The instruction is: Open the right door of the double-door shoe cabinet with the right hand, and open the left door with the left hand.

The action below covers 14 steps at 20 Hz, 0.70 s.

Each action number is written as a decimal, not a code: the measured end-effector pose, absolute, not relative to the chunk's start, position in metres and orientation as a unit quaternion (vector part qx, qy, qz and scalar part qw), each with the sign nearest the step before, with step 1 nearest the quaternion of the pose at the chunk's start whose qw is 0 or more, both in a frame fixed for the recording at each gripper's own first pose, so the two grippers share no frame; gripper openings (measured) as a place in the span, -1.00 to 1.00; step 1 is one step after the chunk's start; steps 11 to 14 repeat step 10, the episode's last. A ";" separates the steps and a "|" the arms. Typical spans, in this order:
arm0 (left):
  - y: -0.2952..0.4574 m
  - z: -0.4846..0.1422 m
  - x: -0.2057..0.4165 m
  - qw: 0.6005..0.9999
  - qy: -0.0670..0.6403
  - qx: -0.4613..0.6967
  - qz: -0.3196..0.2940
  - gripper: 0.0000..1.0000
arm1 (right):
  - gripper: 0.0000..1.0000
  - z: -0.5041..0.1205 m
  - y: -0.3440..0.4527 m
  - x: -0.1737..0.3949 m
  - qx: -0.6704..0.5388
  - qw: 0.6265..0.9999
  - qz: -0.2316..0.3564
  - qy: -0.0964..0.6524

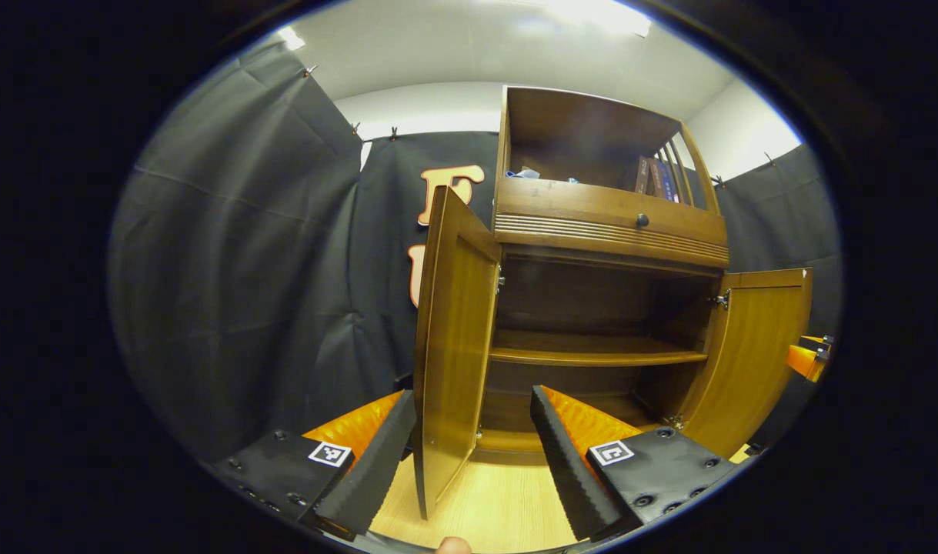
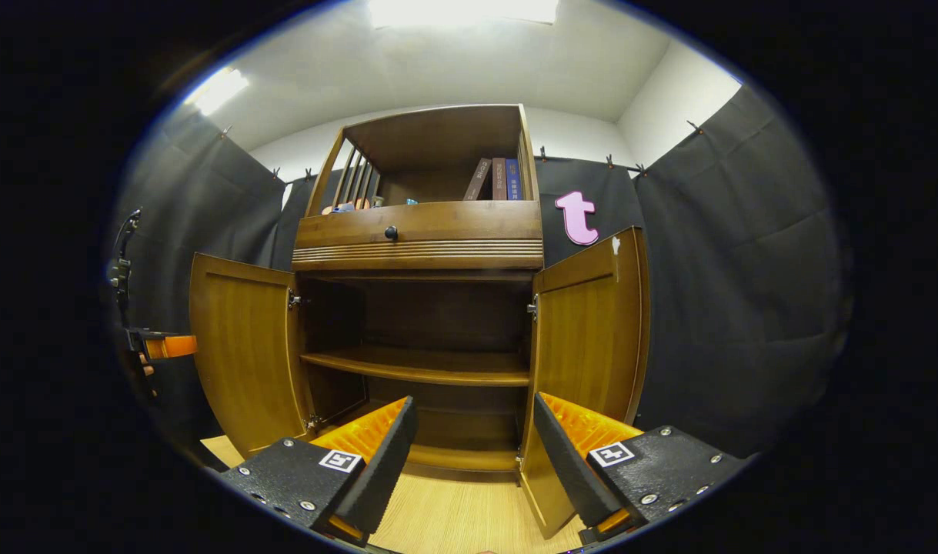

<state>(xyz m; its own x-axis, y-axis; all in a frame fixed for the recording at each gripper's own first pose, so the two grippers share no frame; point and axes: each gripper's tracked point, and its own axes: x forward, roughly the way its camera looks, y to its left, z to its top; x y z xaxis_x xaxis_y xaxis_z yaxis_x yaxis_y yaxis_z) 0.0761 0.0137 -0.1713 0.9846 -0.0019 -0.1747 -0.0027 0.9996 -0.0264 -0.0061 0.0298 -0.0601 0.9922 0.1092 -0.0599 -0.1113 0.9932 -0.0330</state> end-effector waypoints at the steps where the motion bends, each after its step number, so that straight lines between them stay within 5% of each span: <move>1: 0.015 -0.171 0.076 0.996 0.087 -0.012 0.003 0.93 | 0.84 -0.062 0.029 -0.005 -0.018 0.998 0.056 0.031; 14: 0.017 -0.162 0.081 0.998 0.066 0.003 0.018 0.96 | 0.97 -0.065 0.024 0.005 -0.017 0.998 0.053 0.030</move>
